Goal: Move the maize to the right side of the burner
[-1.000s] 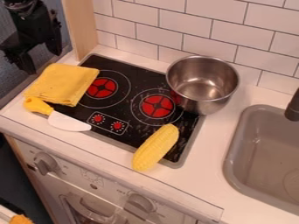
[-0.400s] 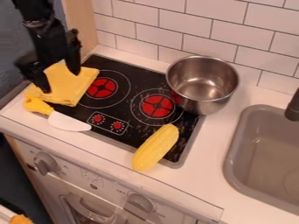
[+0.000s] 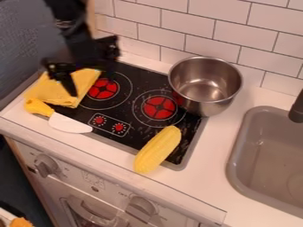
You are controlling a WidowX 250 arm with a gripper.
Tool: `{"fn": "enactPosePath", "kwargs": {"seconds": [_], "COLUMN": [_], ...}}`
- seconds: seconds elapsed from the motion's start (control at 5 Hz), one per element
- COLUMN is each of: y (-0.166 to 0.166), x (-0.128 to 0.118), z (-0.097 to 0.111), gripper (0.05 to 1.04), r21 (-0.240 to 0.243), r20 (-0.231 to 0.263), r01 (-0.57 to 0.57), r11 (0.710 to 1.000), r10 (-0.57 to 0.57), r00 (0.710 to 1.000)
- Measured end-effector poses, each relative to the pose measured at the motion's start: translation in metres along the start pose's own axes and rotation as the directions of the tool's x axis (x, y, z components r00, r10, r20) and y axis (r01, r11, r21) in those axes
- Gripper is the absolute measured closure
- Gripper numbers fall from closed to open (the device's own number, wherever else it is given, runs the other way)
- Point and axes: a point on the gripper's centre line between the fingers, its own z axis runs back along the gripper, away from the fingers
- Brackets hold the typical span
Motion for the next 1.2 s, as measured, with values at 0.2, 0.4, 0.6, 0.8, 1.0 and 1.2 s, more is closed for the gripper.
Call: {"fn": "enactPosePath", "kwargs": {"seconds": [0.2,0.4,0.6,0.8,1.0,1.2], "y": [0.027,0.055,0.074,0.077,0.077,0.075], "x": [0.027,0.054,0.077,0.092,0.097,0.094], "z": [0.001,-0.001,-0.009,-0.027,-0.043,-0.055], "gripper": [0.082,0.082,0.082,0.082,0.082,0.082], "r21": [0.02,0.033,0.038,0.022,-0.021,-0.057], "r20": [0.005,0.002,0.007,0.048,0.069,0.076], "r01": [0.252,0.415,0.535,0.574,0.597,0.596], "r11": [0.968,0.909,0.844,0.818,0.802,0.801], "r10": [-0.252,-0.415,-0.535,-0.575,-0.595,-0.592], "r00": [0.968,0.91,0.845,0.817,0.801,0.802]}}
